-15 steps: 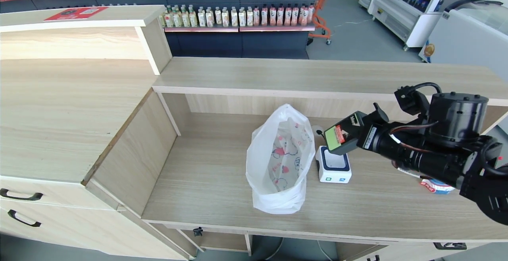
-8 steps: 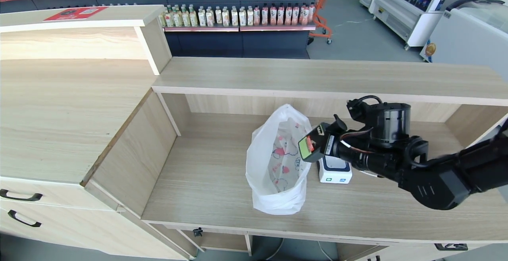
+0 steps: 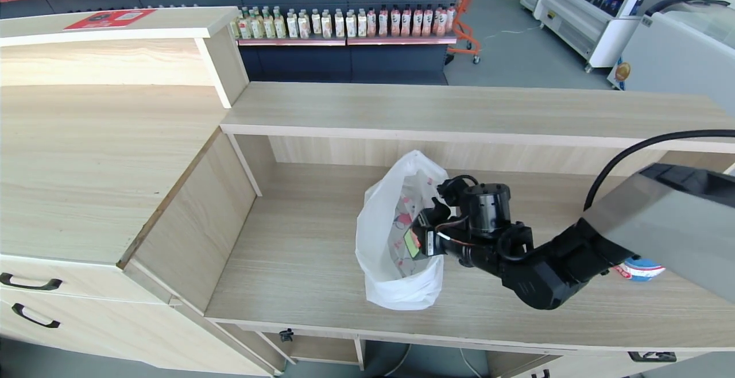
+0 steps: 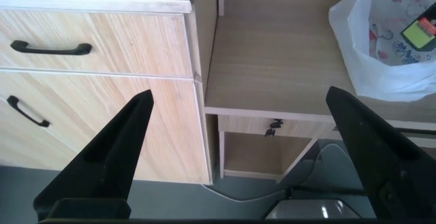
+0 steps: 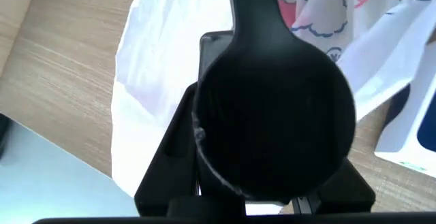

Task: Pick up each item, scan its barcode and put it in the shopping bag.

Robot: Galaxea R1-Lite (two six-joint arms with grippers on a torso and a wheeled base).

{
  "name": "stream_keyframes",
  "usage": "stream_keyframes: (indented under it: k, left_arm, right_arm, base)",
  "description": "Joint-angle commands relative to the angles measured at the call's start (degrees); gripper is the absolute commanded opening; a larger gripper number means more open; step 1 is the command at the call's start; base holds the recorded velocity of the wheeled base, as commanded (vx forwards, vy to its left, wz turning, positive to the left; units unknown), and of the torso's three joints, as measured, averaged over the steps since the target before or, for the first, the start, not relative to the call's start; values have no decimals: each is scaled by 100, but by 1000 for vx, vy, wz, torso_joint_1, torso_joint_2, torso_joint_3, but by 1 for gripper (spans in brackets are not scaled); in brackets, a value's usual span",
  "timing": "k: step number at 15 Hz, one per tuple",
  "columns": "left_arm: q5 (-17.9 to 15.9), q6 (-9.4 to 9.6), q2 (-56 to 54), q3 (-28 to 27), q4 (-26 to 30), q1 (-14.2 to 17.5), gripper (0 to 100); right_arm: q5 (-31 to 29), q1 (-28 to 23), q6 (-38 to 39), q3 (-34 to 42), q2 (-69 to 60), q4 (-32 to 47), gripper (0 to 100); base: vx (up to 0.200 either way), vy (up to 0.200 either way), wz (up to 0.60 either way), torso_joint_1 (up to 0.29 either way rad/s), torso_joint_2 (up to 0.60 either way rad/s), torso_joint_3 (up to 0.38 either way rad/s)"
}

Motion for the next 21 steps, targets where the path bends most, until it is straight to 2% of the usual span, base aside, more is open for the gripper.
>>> stream_keyframes:
  k: [1, 5, 6, 9, 13, 15, 16, 18, 19, 21]
  left_arm:
    - [2, 3, -2, 2, 0, -2, 100]
    - [2, 3, -2, 2, 0, -2, 100]
    - [2, 3, -2, -6, 0, -2, 100]
    - [2, -5, -2, -6, 0, -2, 100]
    - [2, 3, -2, -6, 0, -2, 100]
    - [2, 3, -2, -6, 0, -2, 100]
    - [2, 3, -2, -6, 0, -2, 100]
    - [2, 3, -2, 2, 0, -2, 100]
    - [2, -5, -2, -6, 0, -2, 100]
    - [2, 3, -2, 2, 0, -2, 100]
  right_arm:
    - [-5, 101, -331, -478, 737, -46, 0]
    - [-32, 154, -1034, -979, 1273, -178, 0]
    - [-5, 163, -1078, -935, 1273, -319, 100]
    - [21, 181, -586, -663, 992, -600, 100]
    - [82, -39, 1146, 638, -749, -336, 100]
    - [381, -461, 1295, 1227, -2146, -204, 100]
    - [399, -479, 1304, 1244, -2208, -178, 100]
    - [531, -953, 1506, 1394, -4115, 1659, 100]
    - [531, -1147, 1647, 1420, -4537, 2134, 100]
    - [504, -1516, 1858, 1701, -4950, 2406, 100]
  base:
    - [0, 0, 0, 0, 0, 0]
    - [0, 0, 0, 0, 0, 0]
    - [0, 0, 0, 0, 0, 0]
    - [0, 0, 0, 0, 0, 0]
    - [0, 0, 0, 0, 0, 0]
    - [0, 0, 0, 0, 0, 0]
    - [0, 0, 0, 0, 0, 0]
    - [0, 0, 0, 0, 0, 0]
    - [0, 0, 0, 0, 0, 0]
    - [0, 0, 0, 0, 0, 0]
